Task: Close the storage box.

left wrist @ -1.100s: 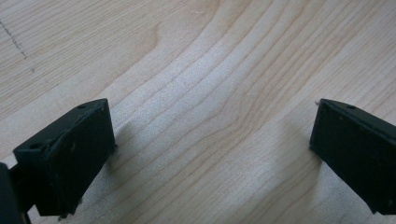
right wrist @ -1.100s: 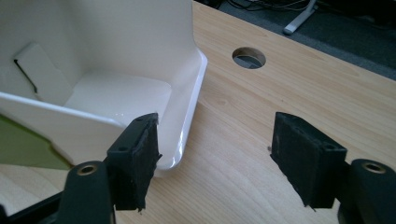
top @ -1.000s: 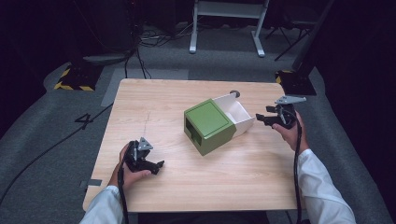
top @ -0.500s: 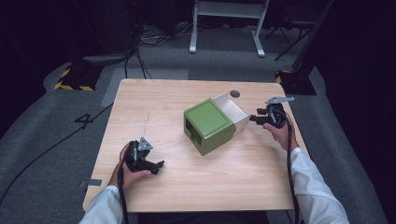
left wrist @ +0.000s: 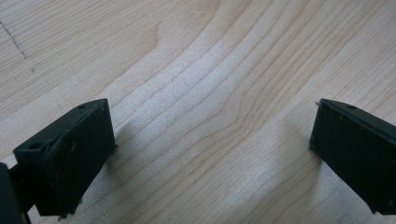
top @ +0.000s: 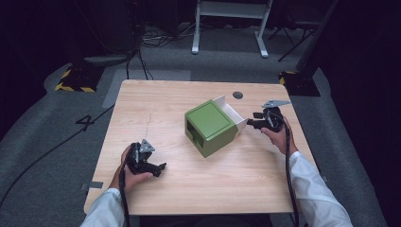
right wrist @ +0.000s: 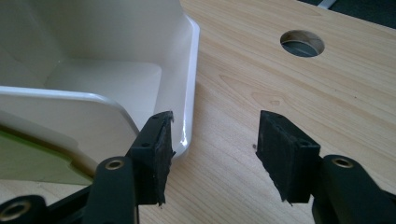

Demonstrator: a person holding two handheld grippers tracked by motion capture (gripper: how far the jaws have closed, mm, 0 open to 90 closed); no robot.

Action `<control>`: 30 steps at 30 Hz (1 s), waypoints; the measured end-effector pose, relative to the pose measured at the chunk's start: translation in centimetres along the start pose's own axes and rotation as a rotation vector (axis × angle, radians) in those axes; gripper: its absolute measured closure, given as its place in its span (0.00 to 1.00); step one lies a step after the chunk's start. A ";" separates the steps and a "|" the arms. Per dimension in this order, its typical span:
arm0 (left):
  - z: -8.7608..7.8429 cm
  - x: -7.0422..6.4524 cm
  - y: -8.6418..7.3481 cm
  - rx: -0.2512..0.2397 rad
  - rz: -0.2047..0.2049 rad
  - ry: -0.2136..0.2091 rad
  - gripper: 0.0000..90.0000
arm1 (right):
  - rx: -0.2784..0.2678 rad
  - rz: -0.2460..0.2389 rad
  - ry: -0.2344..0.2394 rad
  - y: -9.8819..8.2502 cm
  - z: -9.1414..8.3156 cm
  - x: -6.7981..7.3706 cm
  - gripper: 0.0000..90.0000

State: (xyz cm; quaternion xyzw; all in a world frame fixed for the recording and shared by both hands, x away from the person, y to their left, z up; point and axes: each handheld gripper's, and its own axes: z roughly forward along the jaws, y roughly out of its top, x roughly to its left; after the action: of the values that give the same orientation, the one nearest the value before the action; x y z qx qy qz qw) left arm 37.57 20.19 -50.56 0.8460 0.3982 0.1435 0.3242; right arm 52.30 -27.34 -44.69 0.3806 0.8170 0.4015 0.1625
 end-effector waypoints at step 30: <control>0.2 -0.2 0.2 -0.001 -0.001 -0.004 0.00 | 0.082 -0.080 0.143 1.2 2.3 4.8 0.52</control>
State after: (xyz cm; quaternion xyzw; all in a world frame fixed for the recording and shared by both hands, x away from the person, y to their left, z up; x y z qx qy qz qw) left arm 37.63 19.85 -50.57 0.8459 0.3979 0.1420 0.3255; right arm 51.05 -22.05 -45.05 0.3246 0.8567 0.3871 0.1039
